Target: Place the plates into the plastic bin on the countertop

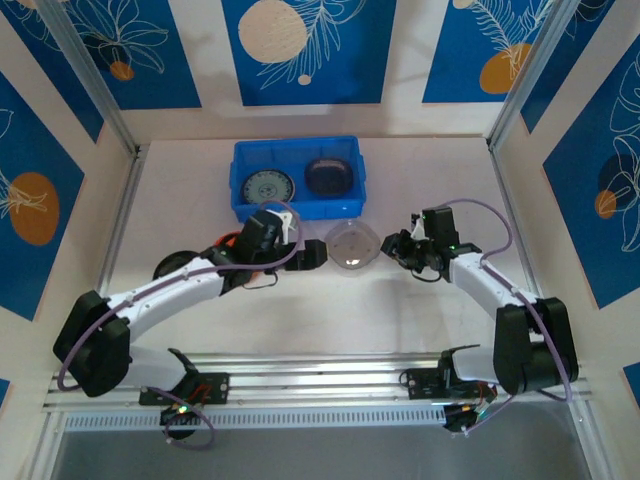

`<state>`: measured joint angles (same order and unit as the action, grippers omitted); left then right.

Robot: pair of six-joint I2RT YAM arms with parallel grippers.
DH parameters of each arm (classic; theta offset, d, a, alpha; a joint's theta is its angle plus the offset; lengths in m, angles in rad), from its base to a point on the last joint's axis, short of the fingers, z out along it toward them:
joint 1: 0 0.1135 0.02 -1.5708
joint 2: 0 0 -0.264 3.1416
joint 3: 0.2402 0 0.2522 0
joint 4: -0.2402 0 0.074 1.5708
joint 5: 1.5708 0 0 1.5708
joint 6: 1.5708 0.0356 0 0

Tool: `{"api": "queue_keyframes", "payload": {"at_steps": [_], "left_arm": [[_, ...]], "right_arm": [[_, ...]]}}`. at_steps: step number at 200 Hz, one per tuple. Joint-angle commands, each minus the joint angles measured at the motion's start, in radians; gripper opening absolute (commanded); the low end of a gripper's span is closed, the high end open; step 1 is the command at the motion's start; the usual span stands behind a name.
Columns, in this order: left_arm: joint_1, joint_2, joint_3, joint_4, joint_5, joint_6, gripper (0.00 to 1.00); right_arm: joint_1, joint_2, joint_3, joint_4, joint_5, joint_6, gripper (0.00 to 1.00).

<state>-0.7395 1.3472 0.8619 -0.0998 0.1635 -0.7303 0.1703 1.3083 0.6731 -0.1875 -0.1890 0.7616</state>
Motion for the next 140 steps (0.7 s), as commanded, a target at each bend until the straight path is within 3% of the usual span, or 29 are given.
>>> {"api": "queue_keyframes", "payload": {"at_steps": [1, 140], "left_arm": [[-0.012, 0.031, -0.015, 0.12, 0.004, -0.057, 0.98], [-0.018, 0.09, 0.003, 0.136, 0.007, -0.024, 0.98]], "right_arm": [[0.003, 0.048, 0.044, -0.028, 0.03, 0.007, 0.29], [0.037, 0.293, 0.137, 0.029, 0.037, 0.026, 0.3]]}}
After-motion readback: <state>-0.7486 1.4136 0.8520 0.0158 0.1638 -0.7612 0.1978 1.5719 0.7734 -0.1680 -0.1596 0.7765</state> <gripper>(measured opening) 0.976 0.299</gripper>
